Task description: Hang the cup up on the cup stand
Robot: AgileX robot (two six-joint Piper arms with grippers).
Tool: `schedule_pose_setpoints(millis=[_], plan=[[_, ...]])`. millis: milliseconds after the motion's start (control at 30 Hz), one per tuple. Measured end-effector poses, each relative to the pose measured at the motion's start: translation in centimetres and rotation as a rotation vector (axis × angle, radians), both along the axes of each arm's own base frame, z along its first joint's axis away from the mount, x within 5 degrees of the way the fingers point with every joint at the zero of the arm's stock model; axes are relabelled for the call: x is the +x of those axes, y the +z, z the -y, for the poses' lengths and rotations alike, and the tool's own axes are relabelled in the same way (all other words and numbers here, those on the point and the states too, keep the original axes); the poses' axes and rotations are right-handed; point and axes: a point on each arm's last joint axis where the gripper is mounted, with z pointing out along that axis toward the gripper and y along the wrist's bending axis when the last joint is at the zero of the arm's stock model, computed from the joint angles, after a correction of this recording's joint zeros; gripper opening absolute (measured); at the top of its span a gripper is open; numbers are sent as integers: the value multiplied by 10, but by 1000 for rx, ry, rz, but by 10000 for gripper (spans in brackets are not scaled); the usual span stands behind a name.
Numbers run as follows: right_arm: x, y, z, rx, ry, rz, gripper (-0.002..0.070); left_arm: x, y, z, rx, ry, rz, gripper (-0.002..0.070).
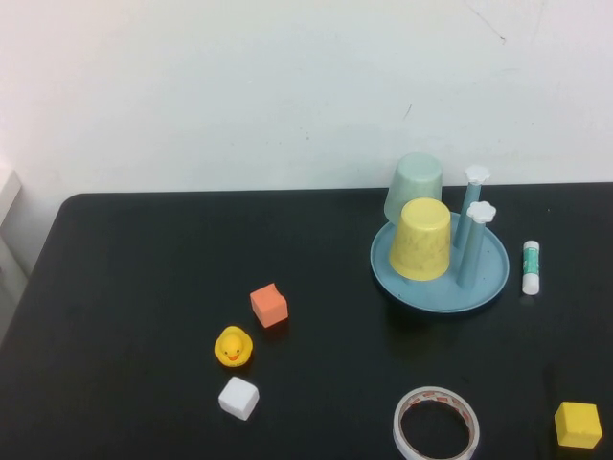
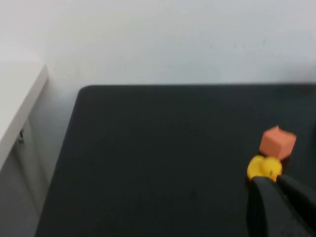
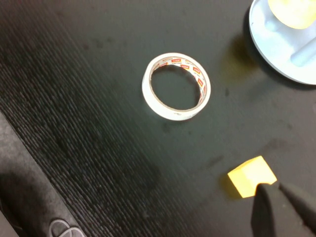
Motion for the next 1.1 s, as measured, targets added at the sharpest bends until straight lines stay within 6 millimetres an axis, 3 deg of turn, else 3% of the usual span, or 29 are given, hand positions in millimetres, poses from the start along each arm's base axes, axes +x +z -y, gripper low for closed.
schedule_pose_setpoints(millis=[67, 367, 1100], plan=[[0, 0, 0, 0, 0, 0, -1, 3, -16, 1, 20, -12, -9, 0], [0, 0, 0, 0, 0, 0, -1, 1, -24, 3, -2, -30, -80, 0], [0, 0, 0, 0, 0, 0, -1, 1, -23, 3, 75, -26, -75, 0]])
